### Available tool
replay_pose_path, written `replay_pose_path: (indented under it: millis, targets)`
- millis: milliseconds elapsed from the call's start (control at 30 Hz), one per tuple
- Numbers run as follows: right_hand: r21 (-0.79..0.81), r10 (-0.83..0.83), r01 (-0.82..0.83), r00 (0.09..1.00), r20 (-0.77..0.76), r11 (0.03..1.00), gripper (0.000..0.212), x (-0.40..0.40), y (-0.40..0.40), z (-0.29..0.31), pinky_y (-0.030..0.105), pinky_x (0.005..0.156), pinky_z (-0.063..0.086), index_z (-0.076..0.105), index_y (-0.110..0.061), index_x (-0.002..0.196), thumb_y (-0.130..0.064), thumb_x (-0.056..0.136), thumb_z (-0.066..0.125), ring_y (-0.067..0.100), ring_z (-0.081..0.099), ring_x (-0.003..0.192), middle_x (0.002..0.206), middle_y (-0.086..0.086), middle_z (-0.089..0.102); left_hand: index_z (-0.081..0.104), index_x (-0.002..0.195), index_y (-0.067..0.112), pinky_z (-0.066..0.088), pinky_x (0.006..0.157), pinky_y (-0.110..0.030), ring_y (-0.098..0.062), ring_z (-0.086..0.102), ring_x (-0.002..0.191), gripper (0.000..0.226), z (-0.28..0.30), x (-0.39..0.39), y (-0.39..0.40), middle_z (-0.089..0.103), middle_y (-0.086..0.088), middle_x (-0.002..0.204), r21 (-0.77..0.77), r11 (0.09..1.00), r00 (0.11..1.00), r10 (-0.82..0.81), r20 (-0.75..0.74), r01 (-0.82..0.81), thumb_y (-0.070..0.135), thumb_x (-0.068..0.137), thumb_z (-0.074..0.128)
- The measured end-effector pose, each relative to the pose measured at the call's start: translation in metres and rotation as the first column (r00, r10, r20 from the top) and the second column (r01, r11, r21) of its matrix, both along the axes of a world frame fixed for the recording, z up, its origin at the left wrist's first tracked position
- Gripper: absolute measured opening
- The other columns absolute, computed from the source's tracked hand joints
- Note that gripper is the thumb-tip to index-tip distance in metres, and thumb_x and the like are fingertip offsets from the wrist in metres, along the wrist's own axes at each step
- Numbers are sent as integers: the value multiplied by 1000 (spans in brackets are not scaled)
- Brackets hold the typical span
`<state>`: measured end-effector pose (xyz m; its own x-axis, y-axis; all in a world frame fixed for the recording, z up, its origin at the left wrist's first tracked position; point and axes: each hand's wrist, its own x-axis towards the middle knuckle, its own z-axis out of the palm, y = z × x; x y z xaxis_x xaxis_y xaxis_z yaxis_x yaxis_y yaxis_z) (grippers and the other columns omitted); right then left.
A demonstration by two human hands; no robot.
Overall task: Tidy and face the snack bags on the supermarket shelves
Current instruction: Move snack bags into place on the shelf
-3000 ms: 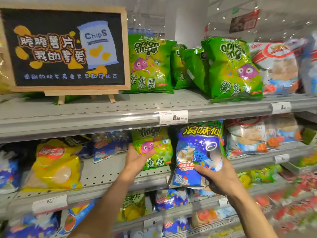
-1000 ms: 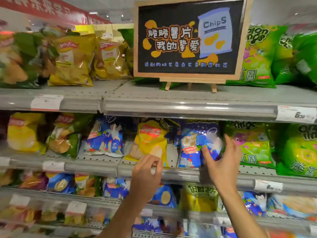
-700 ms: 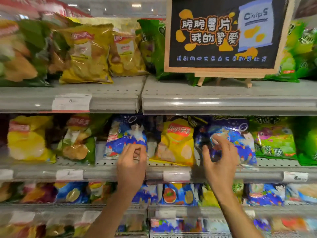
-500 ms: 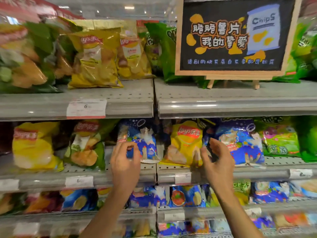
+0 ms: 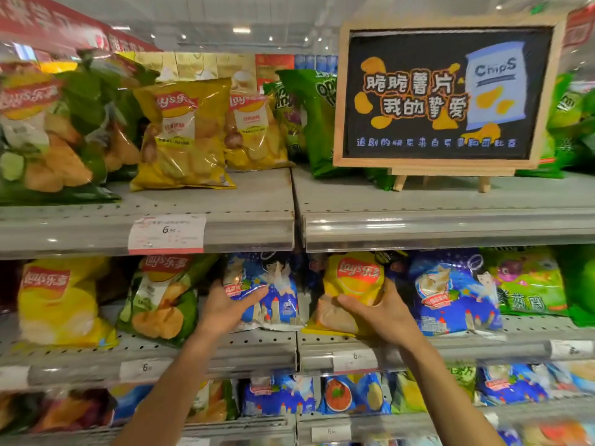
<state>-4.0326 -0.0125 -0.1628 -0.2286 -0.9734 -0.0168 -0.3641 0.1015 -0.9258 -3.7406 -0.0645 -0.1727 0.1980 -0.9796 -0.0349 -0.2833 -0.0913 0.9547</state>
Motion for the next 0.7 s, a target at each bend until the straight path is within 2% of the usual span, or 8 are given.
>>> replay_pose_path:
  millis: [33, 100, 133, 200, 300, 367, 467, 700]
  targets:
    - [14, 15, -15, 999, 39, 1000, 83, -1, -5, 0, 24, 87, 52, 48, -26, 123, -53, 57, 90, 8, 65, 98, 112, -9, 66, 67, 106, 10, 55, 62, -17, -7, 73, 75, 46, 0, 1, -3, 77, -2, 95, 19, 999, 998, -32, -49, 33, 24, 69, 90]
    - [15, 36, -38, 993, 117, 999, 59, -1, -11, -1, 18, 77, 54, 62, -25, 111, -40, 63, 93, 3, 70, 90, 107, -5, 74, 69, 94, 11, 50, 46, -13, -4, 71, 60, 35, 0, 2, -6, 76, 2, 75, 45, 997, 990, -49, -132, 56, 19, 67, 90]
    - [5, 39, -40, 991, 129, 999, 48, -1, -13, -2, 17, 72, 54, 67, -26, 105, -35, 66, 93, 2, 71, 87, 105, -2, 76, 69, 93, 9, 50, 44, -14, -4, 71, 57, 34, 0, 3, -6, 75, 4, 69, 51, 997, 986, -49, -158, 57, 18, 68, 90]
    - [-3, 11, -10, 992, 127, 1000, 38, -1, -17, -5, 28, 81, 58, 71, -26, 99, -29, 69, 93, 10, 72, 91, 107, 3, 77, 69, 93, 7, 50, 44, -15, -5, 71, 56, 35, 1, 4, -5, 74, 4, 66, 52, 997, 983, -51, -175, 61, 18, 68, 90]
    - [4, -33, 33, 997, 70, 999, 57, 1, -19, -4, 45, 98, 55, 68, -18, 118, -31, 69, 93, 22, 70, 104, 113, 5, 74, 68, 98, 8, 57, 57, -23, -11, 74, 70, 41, 0, 6, -1, 77, -3, 81, 26, 998, 983, -47, -176, 53, 18, 66, 92]
    - [-25, -63, 62, 998, -27, 998, 69, 3, -16, 0, 42, 96, 55, 63, -16, 125, -38, 66, 94, 22, 67, 105, 116, 4, 71, 67, 102, 11, 60, 67, -29, -17, 76, 79, 48, -3, 6, 2, 78, -4, 87, -5, 999, 978, -48, -204, 48, 17, 62, 93]
    - [-87, -117, 106, 985, -127, 991, 76, 0, -6, 9, 43, 92, 56, 59, -17, 126, -46, 64, 93, 24, 66, 105, 115, 3, 69, 66, 103, 15, 59, 59, -22, -15, 76, 80, 54, -6, 0, 7, 78, 2, 85, -38, 996, 968, -83, -235, 76, 18, 57, 94]
    - [-146, -217, 195, 964, -154, 970, 71, -45, 28, 23, 37, 83, 52, 61, -17, 120, -45, 63, 93, 22, 65, 94, 104, 1, 69, 66, 110, 11, 61, 69, -30, -19, 75, 88, 69, -9, -42, 11, 78, -4, 96, -89, 988, 941, -151, -302, 129, 19, 48, 94]
